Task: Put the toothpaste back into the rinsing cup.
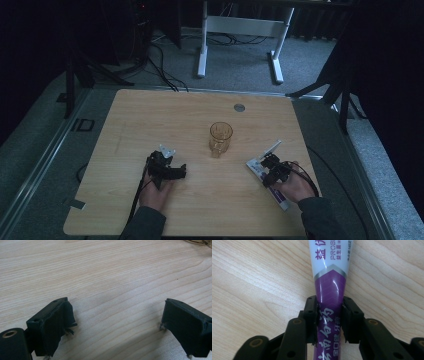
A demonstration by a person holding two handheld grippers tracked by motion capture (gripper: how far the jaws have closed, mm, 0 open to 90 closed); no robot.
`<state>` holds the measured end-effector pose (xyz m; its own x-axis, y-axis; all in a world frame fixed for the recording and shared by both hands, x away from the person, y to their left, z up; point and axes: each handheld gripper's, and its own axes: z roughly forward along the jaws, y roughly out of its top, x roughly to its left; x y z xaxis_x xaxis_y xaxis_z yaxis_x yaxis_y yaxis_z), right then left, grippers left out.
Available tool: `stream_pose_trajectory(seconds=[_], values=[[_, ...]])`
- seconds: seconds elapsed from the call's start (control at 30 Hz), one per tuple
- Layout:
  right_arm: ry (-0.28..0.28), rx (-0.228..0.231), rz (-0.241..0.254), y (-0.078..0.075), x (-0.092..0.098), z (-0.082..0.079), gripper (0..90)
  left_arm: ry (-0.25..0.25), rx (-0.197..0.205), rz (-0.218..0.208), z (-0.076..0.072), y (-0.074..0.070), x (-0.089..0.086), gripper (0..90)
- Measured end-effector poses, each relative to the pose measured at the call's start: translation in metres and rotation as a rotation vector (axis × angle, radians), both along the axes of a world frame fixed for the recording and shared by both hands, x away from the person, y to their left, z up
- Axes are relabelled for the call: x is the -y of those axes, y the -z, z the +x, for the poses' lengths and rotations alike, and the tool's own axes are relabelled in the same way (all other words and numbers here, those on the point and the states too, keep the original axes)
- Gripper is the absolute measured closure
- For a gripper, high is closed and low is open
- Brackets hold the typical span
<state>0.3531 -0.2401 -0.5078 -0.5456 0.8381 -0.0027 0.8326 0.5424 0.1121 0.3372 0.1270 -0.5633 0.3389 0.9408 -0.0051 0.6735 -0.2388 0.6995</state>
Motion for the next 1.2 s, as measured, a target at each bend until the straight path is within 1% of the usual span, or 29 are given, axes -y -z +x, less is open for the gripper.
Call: stream_pose_trajectory(seconds=[0.1,0.13,0.2,0.23,0.27,0.3,0.37,0.4,0.43,0.47,0.53,0.57,0.6,0.63,0.7,0.8,0.93,0.97,1.2], values=[[0.007,0.004,0.021,-0.002,0.003,-0.002,71.5,0.0,0.0,0.0,0.0,0.0,0.0,7.8],[0.007,0.004,0.021,-0.002,0.003,-0.002,71.5,0.0,0.0,0.0,0.0,0.0,0.0,7.8],[0.022,0.02,0.061,-0.006,0.008,-0.004,72.0,0.0,0.0,0.0,0.0,0.0,0.0,7.8],[0.022,0.02,0.061,-0.006,0.008,-0.004,72.0,0.0,0.0,0.0,0.0,0.0,0.0,7.8],[0.034,0.045,0.082,-0.012,0.011,-0.004,72.2,0.0,0.0,-0.001,0.0,0.0,0.0,7.9],[0.039,0.058,0.093,-0.015,0.013,-0.004,72.3,0.0,0.0,-0.001,0.0,0.0,0.0,7.8],[0.05,0.087,0.11,-0.02,0.015,-0.005,72.4,-0.001,0.0,-0.001,0.0,0.0,0.0,7.8],[0.05,0.087,0.11,-0.02,0.015,-0.005,72.4,-0.001,0.0,-0.001,0.0,0.0,0.0,7.8],[0.057,0.111,0.126,-0.025,0.018,-0.004,72.5,-0.001,0.0,-0.001,0.0,0.0,0.0,7.8],[0.063,0.125,0.133,-0.027,0.019,-0.004,72.6,-0.001,0.0,0.0,0.0,0.0,0.0,7.8],[0.063,0.125,0.133,-0.027,0.019,-0.004,72.6,-0.001,0.0,0.0,0.0,0.0,0.0,7.8],[0.068,0.137,0.142,-0.029,0.02,-0.004,72.6,-0.001,0.0,0.0,0.0,0.0,0.0,7.8],[0.085,0.168,0.161,-0.033,0.022,-0.003,72.7,-0.001,0.0,-0.001,0.0,0.0,0.0,7.8],[0.09,0.181,0.17,-0.035,0.023,-0.003,72.7,-0.001,0.0,-0.001,0.0,0.0,0.0,7.8],[0.093,0.193,0.183,-0.037,0.025,-0.002,72.7,-0.001,0.0,-0.001,0.0,0.0,0.0,7.8],[0.094,0.222,0.191,-0.038,0.025,-0.001,72.7,-0.001,0.0,0.0,0.0,0.0,0.0,7.8],[0.102,0.252,0.221,-0.04,0.027,0.0,72.7,-0.001,0.001,0.0,0.0,0.0,0.0,7.8],[0.101,0.253,0.225,-0.04,0.027,0.0,72.7,-0.001,0.0,0.0,0.0,0.0,0.0,7.8],[0.11,0.306,0.249,-0.043,0.028,0.0,72.7,0.0,0.001,0.0,0.0,0.0,0.0,7.8]])
